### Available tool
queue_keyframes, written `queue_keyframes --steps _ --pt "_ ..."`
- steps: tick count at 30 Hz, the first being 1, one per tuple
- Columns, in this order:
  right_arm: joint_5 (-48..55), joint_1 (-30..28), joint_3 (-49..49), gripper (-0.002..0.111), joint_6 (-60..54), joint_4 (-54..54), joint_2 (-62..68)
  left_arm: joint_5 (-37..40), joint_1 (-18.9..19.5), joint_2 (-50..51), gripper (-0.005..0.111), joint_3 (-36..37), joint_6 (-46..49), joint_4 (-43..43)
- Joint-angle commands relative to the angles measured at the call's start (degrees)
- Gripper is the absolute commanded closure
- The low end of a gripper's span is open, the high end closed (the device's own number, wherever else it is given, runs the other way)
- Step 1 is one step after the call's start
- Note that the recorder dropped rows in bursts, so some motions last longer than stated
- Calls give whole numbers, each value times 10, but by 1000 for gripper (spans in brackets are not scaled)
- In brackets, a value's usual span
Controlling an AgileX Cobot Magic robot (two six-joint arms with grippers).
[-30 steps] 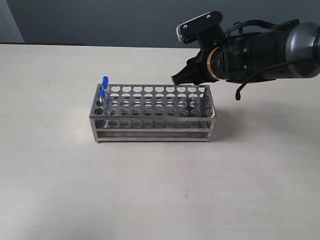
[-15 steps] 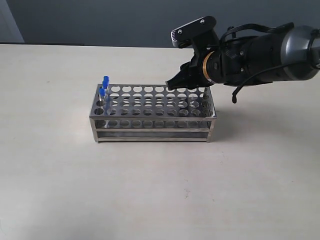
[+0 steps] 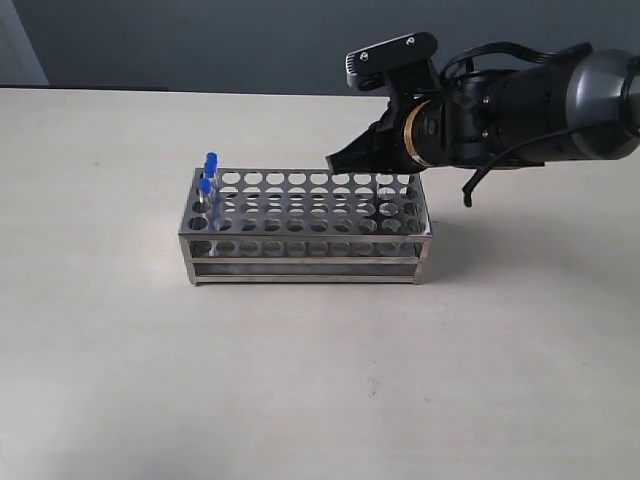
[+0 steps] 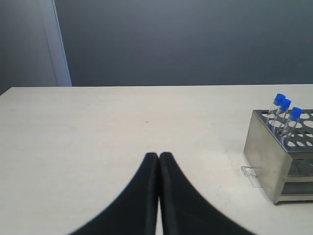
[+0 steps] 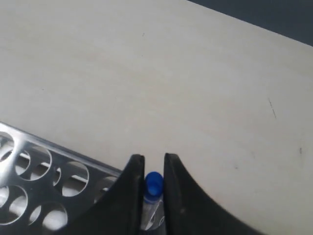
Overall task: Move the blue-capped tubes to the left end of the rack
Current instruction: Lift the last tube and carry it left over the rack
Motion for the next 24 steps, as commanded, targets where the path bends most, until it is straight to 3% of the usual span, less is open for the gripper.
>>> queue_keyframes --steps 1,9,24 --pt "7 -1 1 108 -5 -4 -33 -2 -3 -3 106 2 -1 -2" --pt "5 1 1 108 -5 4 -99 -2 -3 -3 106 2 -1 -2" --pt "-9 84 1 108 -16 -4 -138 -2 -3 -3 106 2 -1 -2"
